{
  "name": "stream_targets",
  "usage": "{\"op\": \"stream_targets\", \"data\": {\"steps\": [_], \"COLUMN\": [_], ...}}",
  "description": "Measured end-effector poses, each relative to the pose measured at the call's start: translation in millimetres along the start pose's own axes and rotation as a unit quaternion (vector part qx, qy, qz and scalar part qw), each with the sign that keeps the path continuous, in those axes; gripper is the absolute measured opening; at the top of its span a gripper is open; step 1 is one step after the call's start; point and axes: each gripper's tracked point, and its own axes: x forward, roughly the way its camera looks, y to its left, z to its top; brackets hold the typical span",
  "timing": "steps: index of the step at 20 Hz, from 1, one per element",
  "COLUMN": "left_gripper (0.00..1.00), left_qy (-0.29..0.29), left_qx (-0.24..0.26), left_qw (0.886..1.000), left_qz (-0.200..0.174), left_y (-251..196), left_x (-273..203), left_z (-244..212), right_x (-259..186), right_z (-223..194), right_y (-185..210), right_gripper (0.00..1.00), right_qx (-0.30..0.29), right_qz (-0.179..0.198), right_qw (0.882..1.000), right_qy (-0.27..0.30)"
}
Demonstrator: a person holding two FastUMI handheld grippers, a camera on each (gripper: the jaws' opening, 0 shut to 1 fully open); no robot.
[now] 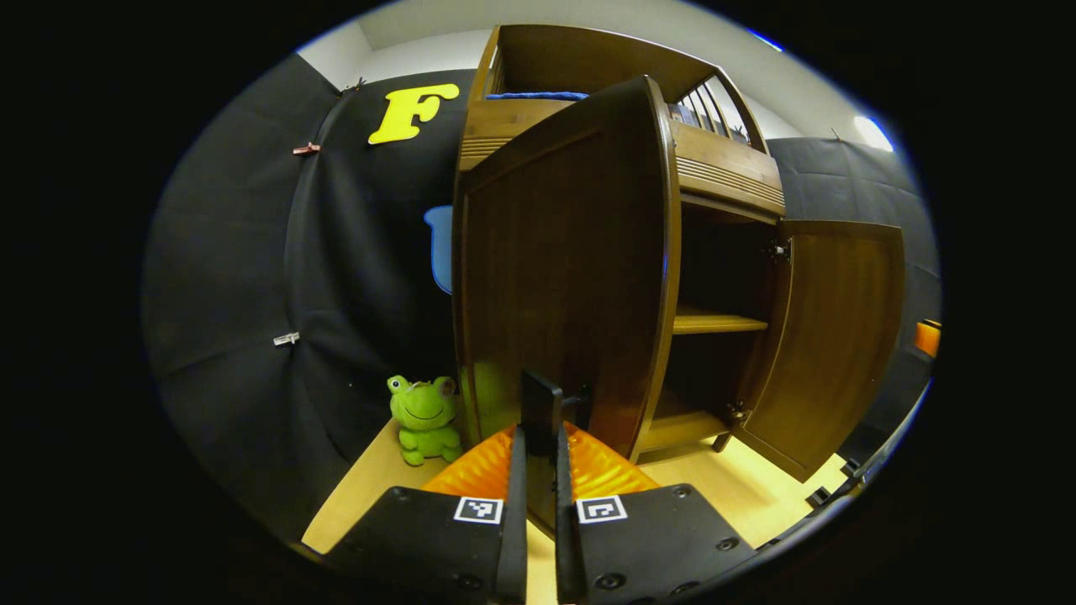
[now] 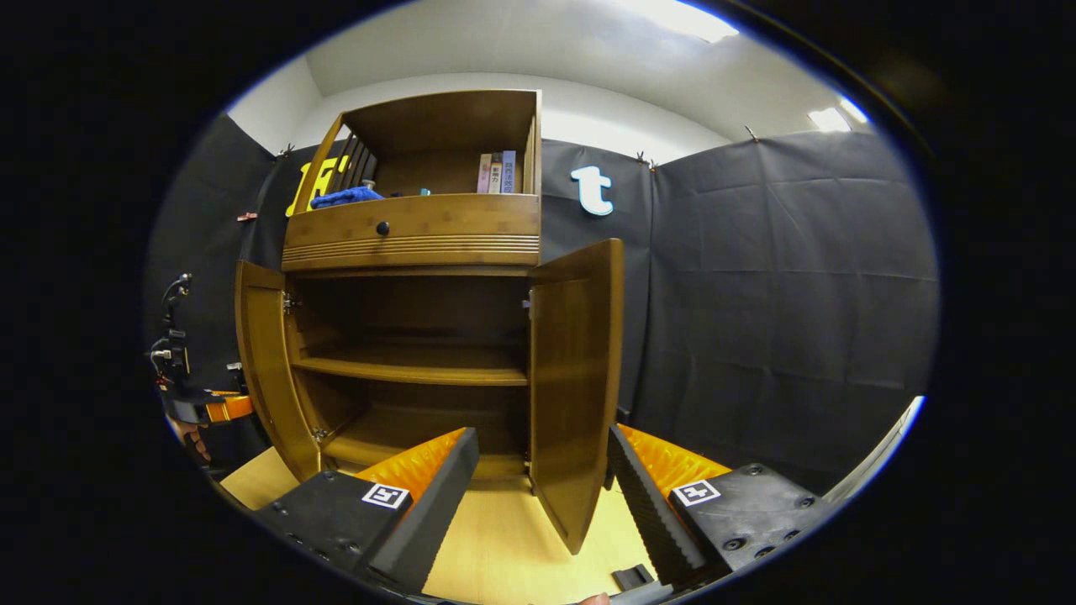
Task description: Open the right door of the double-door shoe cabinet with the right hand, and open the left door with the left hand.
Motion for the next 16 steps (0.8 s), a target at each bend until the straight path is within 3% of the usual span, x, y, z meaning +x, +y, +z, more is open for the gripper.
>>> {"op": "stream_targets", "data": {"steps": [9,16], "left_gripper": [0.14,0.12], "left_qy": [-0.004,-0.002], "left_qx": [0.029,0.014], "left_qw": [1.000,1.000], "left_qz": [-0.002,0.015], "left_y": [42,83], "left_x": [-26,-26], "left_z": [-8,-12], "right_x": [7,15], "right_z": [-6,-8], "right_y": [43,55], "right_gripper": [0.98,0.98], "right_qx": [-0.009,-0.008], "right_qz": [0.027,0.032], "right_qw": [1.000,0.999], "right_qy": [0.005,0.006]}}
